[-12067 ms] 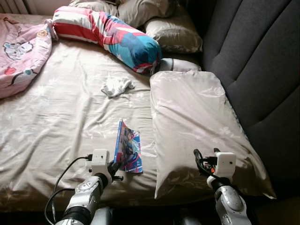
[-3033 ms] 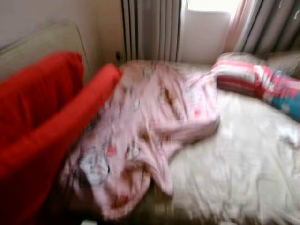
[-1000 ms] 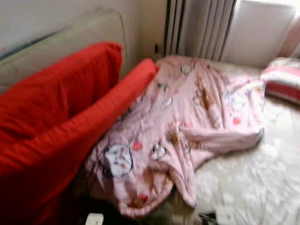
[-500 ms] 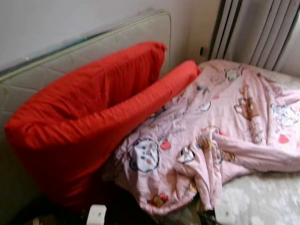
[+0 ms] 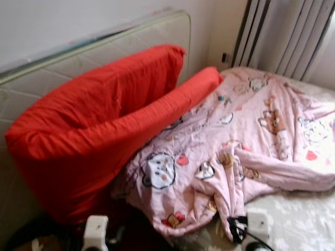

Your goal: Clean up the room

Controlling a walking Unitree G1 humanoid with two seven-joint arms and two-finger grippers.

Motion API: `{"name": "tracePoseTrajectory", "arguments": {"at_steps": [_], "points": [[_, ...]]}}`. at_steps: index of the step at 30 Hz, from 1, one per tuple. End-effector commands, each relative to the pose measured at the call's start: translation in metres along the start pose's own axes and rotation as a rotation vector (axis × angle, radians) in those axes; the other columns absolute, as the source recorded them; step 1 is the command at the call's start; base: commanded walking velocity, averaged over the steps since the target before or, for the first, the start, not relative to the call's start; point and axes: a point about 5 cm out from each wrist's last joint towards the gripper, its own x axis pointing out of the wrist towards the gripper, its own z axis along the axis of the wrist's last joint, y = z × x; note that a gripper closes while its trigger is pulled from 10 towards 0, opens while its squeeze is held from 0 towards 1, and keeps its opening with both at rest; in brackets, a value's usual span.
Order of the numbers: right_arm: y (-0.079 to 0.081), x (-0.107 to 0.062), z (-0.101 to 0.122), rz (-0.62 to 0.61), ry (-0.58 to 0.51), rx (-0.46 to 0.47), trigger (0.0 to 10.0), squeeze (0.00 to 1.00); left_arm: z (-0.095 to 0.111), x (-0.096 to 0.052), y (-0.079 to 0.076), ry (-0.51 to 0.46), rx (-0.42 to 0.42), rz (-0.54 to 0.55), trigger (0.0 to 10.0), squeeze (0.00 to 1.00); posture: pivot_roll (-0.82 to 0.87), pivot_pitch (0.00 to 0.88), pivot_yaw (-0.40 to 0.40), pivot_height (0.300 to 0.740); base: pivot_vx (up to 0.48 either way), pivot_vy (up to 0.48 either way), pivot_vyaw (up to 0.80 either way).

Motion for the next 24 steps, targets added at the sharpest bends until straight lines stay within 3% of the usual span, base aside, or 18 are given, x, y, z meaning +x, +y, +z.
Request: {"name": "tracePoseTrajectory", "arguments": {"at_steps": [1,5,12,16,18,19,20,24], "points": [[-0.003,-0.002,0.002,-0.006,-0.035,0.006,10.0,0.0,0.018,0.004,0.003,-0.097,-0.009,0.013,10.0,0.0,-0.03,0.165,0.015,0.74,0.0,0.0,0.0],[-0.005,0.0,0.019,-0.016,-0.142,0.014,10.0,0.0,0.05,0.013,-0.007,-0.238,-0.007,-0.004,10.0,0.0,-0.04,0.168,0.013,0.74,0.0,0.0,0.0],[-0.001,0.002,0.035,0.012,-0.235,0.004,10.0,0.0,0.071,0.018,-0.018,-0.325,-0.02,-0.029,10.0,0.0,-0.04,0.172,0.003,0.74,0.0,0.0,0.0],[0.006,0.003,0.04,0.026,-0.25,0.01,10.0,0.0,0.067,0.018,-0.023,-0.304,-0.038,-0.051,10.0,0.0,-0.05,0.171,0.001,0.74,0.0,0.0,0.0],[0.009,0.003,0.032,0.03,-0.212,0.012,10.0,0.0,0.049,0.015,-0.023,-0.215,-0.05,-0.06,10.0,0.0,-0.04,0.17,0.002,0.74,0.0,0.0,0.0],[0.009,0.003,0.032,0.03,-0.212,0.012,10.0,0.0,0.049,0.015,-0.023,-0.215,-0.05,-0.06,10.0,0.0,-0.04,0.17,0.002,0.74,0.0,0.0,0.0],[0.01,0.003,0.027,0.031,-0.184,0.012,10.0,0.0,0.037,0.012,-0.02,-0.163,-0.093,-0.035,10.0,0.0,-0.04,0.17,0.001,0.74,0.0,0.0,0.0],[0.01,0.001,0.026,0.024,-0.18,0.017,10.0,0.0,0.034,0.009,-0.013,-0.152,-0.103,-0.006,10.0,0.0,-0.04,0.172,0.001,0.74,0.0,0.0,0.0]]}}
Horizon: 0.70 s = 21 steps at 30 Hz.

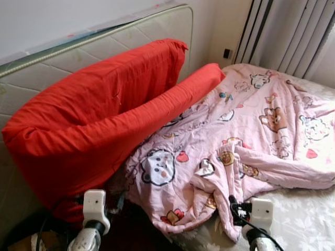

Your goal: Clean up the room

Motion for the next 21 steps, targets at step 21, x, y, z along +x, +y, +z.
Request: {"name": "tracePoseTrajectory", "arguments": {"at_steps": [21], "points": [[0.01,0.005,0.028,-0.008,-0.135,0.017,10.0,0.0,0.076,0.017,0.015,-0.276,0.124,0.039,10.0,0.0,-0.04,0.15,0.006,0.74,0.0,0.0,0.0]]}}
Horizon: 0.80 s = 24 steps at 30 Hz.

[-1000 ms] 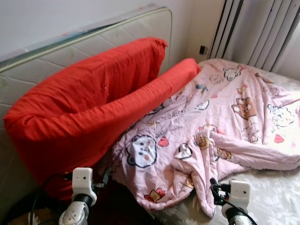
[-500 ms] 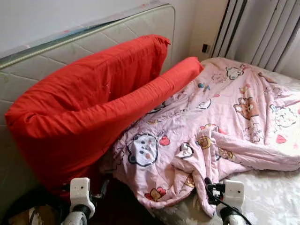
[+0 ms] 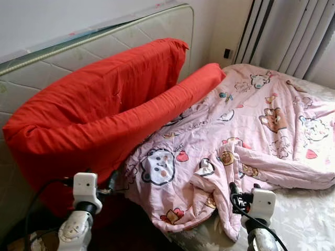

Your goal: Clean up the room

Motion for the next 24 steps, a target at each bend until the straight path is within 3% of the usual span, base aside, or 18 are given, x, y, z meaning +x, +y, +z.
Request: {"name": "tracePoseTrajectory", "arguments": {"at_steps": [1,4,8,16,24], "points": [[0.002,-0.003,-0.003,0.004,0.014,0.002,10.0,0.0,-0.002,0.001,-0.002,0.023,-0.054,-0.013,10.0,0.0,-0.04,0.144,0.008,0.74,0.0,0.0,0.0],[0.003,-0.003,-0.003,0.005,0.016,0.005,10.0,0.0,-0.007,0.0,-0.017,0.05,-0.074,-0.089,10.0,0.0,-0.04,0.14,0.01,0.74,0.0,0.0,0.0],[0.002,-0.003,-0.003,-0.005,0.022,0.01,10.0,0.0,-0.007,-0.002,-0.025,0.049,-0.088,-0.093,10.0,0.0,-0.05,0.144,0.009,0.74,0.0,0.0,0.0],[-0.002,0.0,-0.002,-0.016,0.038,0.008,10.0,0.0,-0.004,0.002,-0.023,0.045,-0.082,-0.09,10.0,0.0,-0.04,0.16,0.007,0.716,0.0,0.0,0.0],[0.005,0.001,-0.001,-0.006,0.04,0.012,10.0,0.0,0.0,0.005,-0.023,0.043,-0.069,-0.1,10.0,0.0,-0.04,0.166,0.008,0.666,0.0,0.0,0.0]]}}
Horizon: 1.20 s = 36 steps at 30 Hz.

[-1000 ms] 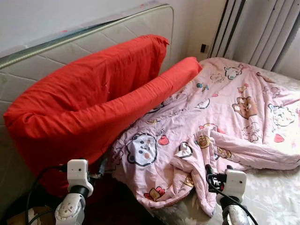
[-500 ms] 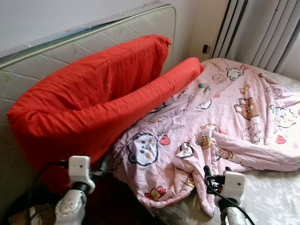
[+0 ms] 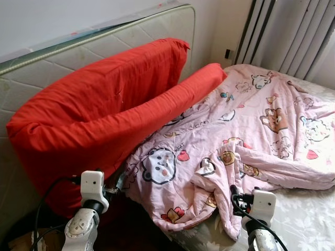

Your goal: Clean up the room

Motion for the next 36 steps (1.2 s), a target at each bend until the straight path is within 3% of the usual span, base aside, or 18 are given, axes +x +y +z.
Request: {"name": "tracePoseTrajectory", "arguments": {"at_steps": [1,10,16,36], "points": [[0.002,-0.002,-0.002,0.005,0.005,0.0,10.0,0.0,-0.003,-0.002,0.001,0.025,0.002,0.003,10.0,0.0,-0.04,0.172,0.007,0.666,0.0,0.0,0.0],[0.005,0.0,-0.004,0.004,0.041,0.017,10.0,0.0,-0.003,-0.001,-0.001,0.028,0.001,-0.003,10.0,0.0,-0.03,0.18,0.007,0.666,0.0,0.0,0.0],[0.006,0.0,-0.004,0.01,0.029,0.008,10.0,0.0,-0.002,-0.001,0.0,0.026,0.001,0.0,10.0,0.0,-0.03,0.182,0.009,0.628,0.0,0.0,0.0],[0.013,-0.001,-0.008,0.042,0.043,0.017,10.0,0.0,-0.003,0.001,-0.006,0.041,-0.018,-0.017,10.0,0.0,-0.03,0.187,0.013,0.628,0.0,0.0,0.0]]}}
